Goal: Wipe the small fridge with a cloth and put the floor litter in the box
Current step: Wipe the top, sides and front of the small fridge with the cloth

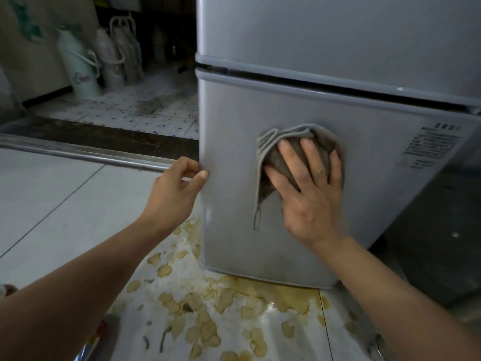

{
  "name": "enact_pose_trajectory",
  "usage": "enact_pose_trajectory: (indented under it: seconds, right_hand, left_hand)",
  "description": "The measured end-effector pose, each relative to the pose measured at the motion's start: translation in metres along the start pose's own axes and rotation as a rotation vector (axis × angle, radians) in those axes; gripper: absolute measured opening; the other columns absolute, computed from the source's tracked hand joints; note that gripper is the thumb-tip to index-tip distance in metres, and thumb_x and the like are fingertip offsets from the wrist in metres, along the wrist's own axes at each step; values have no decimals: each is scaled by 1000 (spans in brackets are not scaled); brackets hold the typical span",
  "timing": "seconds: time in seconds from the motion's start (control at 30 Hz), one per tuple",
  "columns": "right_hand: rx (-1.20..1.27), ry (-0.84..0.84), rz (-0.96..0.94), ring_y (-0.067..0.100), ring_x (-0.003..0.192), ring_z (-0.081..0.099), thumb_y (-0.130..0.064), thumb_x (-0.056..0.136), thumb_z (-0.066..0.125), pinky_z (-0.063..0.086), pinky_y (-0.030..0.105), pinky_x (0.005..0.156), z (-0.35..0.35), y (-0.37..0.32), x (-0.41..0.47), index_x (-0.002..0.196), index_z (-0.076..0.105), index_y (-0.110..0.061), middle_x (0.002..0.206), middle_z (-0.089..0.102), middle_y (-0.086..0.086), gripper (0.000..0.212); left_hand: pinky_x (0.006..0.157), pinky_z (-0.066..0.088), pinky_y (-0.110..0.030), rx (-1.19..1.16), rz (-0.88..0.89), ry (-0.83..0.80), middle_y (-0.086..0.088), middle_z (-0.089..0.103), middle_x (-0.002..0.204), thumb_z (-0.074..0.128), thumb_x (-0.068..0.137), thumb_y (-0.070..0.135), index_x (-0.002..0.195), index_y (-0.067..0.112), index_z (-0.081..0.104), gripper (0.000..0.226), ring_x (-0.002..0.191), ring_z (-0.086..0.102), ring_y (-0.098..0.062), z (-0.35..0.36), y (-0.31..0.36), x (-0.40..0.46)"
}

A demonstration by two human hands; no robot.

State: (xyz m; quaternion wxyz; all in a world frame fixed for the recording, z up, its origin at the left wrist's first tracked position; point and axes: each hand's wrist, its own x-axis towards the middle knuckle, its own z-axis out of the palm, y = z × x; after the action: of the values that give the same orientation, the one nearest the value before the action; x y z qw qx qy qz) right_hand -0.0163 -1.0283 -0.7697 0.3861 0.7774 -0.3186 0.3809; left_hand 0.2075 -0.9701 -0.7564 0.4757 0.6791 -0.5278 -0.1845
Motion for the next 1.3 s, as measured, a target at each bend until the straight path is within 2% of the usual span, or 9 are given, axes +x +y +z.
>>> enact_pose_trajectory:
  seconds: [0.07, 0.2, 0.27, 0.4, 0.5, 0.57, 0.77, 1.1, 1.3]
  right_hand:
    - [-33, 0, 3, 21, 146, 6, -18, 93, 39, 7, 50, 115, 8, -15, -3, 135, 42, -29, 149, 27, -3, 44]
    - [-143, -251, -418, 22, 145, 10, -15, 81, 44, -3, 49, 117, 26, -29, -50, 141, 36, -26, 153, 23, -7, 61]
    - [-185, -305, -501, 22, 143, 13, -14, 77, 45, -7, 48, 116, 23, -27, -52, 141, 36, -26, 154, 22, -6, 66]
    - [-142, -206, -415, 22, 142, 16, -11, 83, 46, 3, 47, 115, 10, -22, -9, 141, 37, -25, 153, 24, -4, 60]
    - [-92, -87, -266, 23, 140, 20, -13, 91, 40, 7, 49, 113, 7, -26, 37, 136, 44, -26, 150, 27, -3, 47]
    - [-117, -78, -228, 24, 140, 19, -14, 92, 38, 6, 50, 113, 9, -34, 41, 137, 43, -27, 150, 28, -4, 47]
    - [-153, -331, -618, 23, 141, 22, -10, 79, 36, -1, 48, 115, 19, -48, 8, 138, 43, -21, 153, 26, -4, 61]
    - [-170, -172, -459, 31, 136, 31, -19, 89, 34, 3, 51, 111, 20, -67, 84, 118, 60, -15, 140, 49, 7, 39]
    - [-178, -463, -684, 33, 128, 40, -26, 83, 40, 6, 46, 109, 59, -113, 1, 111, 64, -11, 127, 58, 10, 40]
  left_hand:
    - [82, 54, -44, -27, -17, -10, 10, 63, 97, 51, 93, 35, 99, 22, 57, 16, 88, 62, -6, 2, -5, -1]
    - [82, 53, -43, -68, -54, -28, 9, 63, 97, 51, 92, 36, 99, 23, 57, 16, 89, 61, -11, 1, -5, 1]
    - [81, 53, -41, -72, -54, -34, 7, 63, 97, 52, 92, 36, 100, 22, 58, 17, 91, 61, -15, 1, -3, 1]
    - [82, 50, -35, -194, -123, -84, 3, 65, 101, 52, 93, 30, 99, 21, 62, 15, 98, 60, -16, -4, -4, 0]
    - [73, 42, -19, -366, -197, -179, 2, 67, 108, 44, 97, 18, 109, 17, 65, 24, 100, 60, -10, -16, -6, -3]
    - [74, 42, -19, -388, -209, -243, 3, 66, 113, 41, 98, 15, 117, 18, 62, 28, 101, 61, -7, -21, -11, -5]
    - [62, 43, -6, -394, -237, -211, -3, 59, 120, 38, 98, 4, 127, 12, 53, 34, 103, 55, -13, -31, -29, -14]
    - [82, 42, -24, -238, -263, -211, 0, 54, 127, 40, 96, 4, 125, 22, 49, 36, 116, 54, -19, -26, -63, -17]
    - [81, 42, -24, -162, -260, -208, 1, 54, 125, 41, 95, 5, 126, 23, 49, 37, 113, 54, -17, -28, -92, -16]
